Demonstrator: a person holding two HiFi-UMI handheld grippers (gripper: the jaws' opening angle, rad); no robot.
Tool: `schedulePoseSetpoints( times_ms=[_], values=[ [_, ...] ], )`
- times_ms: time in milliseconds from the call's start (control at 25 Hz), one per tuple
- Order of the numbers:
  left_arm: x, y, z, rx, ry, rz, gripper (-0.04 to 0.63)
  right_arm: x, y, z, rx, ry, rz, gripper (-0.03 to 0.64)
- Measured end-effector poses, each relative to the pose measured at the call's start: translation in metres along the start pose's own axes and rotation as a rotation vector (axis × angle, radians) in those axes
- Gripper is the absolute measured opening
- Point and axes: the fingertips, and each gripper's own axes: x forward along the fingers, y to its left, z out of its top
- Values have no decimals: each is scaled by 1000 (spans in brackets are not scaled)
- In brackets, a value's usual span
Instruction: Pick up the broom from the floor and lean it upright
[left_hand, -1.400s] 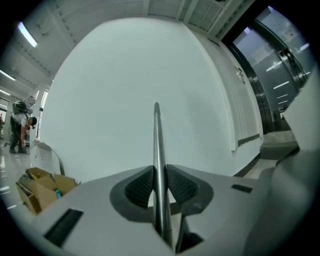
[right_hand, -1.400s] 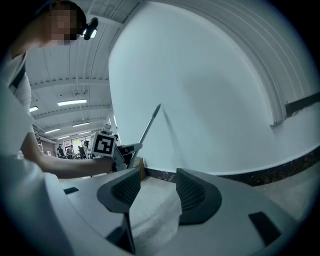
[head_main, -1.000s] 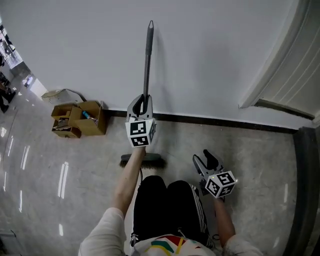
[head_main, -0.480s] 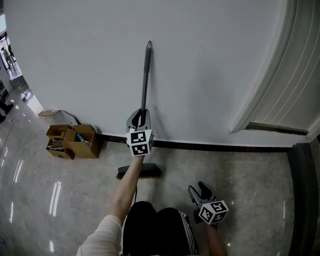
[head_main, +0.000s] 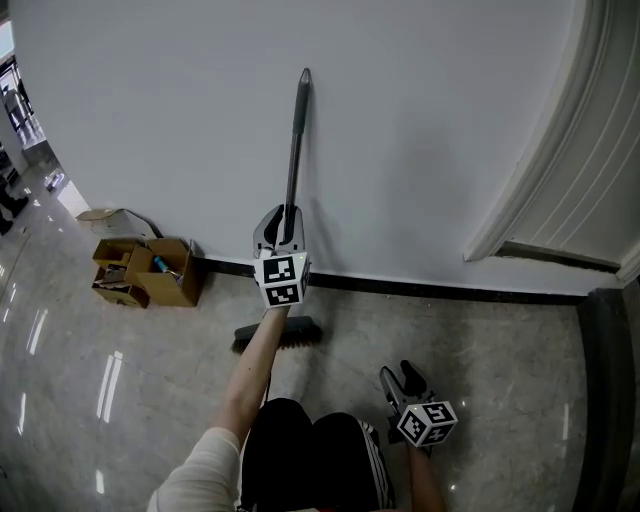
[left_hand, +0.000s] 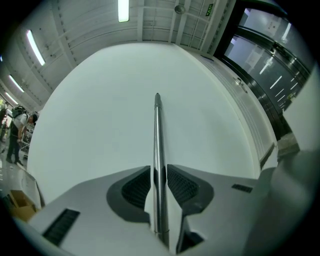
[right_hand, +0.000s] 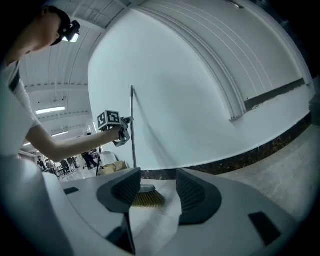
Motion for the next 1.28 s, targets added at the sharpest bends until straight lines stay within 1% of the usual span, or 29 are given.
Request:
schedulePoseSetpoints(
  times_ms=[80,200,360,400,480,600,640,680,720,760,800,840,920,1040,1120,1200,1280],
  values=[
    [-8,2,9,13,-20,11,137,3,2,8,-7,-14,1,225],
    [-41,7,28,27,-55,39,148,7,15,27,-31,-39,16,225],
    [-96,-1,37,55,-41,0,147,22,43,64,-149,-94,37,225],
    [-109,-1,37,56,-37,-7,147,28,53,76,-164,-116,51,225],
    [-131,0,32,40,-25,-18,147,42,73,99,-178,-157,86,225],
    [-153,-1,12,-29,9,-40,146,60,98,124,-243,-189,113,225],
    [-160,-1,3,-47,16,-42,140,65,105,128,-263,-199,124,225],
    [-165,0,-5,-54,20,-43,88,70,113,131,-275,-212,140,224],
    [-169,2,-14,-51,22,-45,46,77,120,130,-281,-224,159,205],
    [-173,3,-25,-46,27,-48,45,84,126,127,-287,-228,181,131],
    [-176,3,-37,-49,36,-51,44,91,129,118,-296,-218,202,75],
    [-180,2,-52,-58,48,-53,44,100,129,106,-305,-195,219,38],
    [-185,0,-84,-59,71,-66,44,119,119,76,-306,-136,229,20],
    [-185,-4,-132,-8,90,-113,45,148,96,27,-270,-94,225,14],
    [-186,-3,-160,8,96,-133,45,166,83,-7,-241,-70,216,14],
    [-186,3,-178,11,95,-122,44,180,75,-29,-235,-41,206,14],
    [-182,19,-172,0,103,-91,45,183,81,-26,-234,-20,206,14]
  ],
)
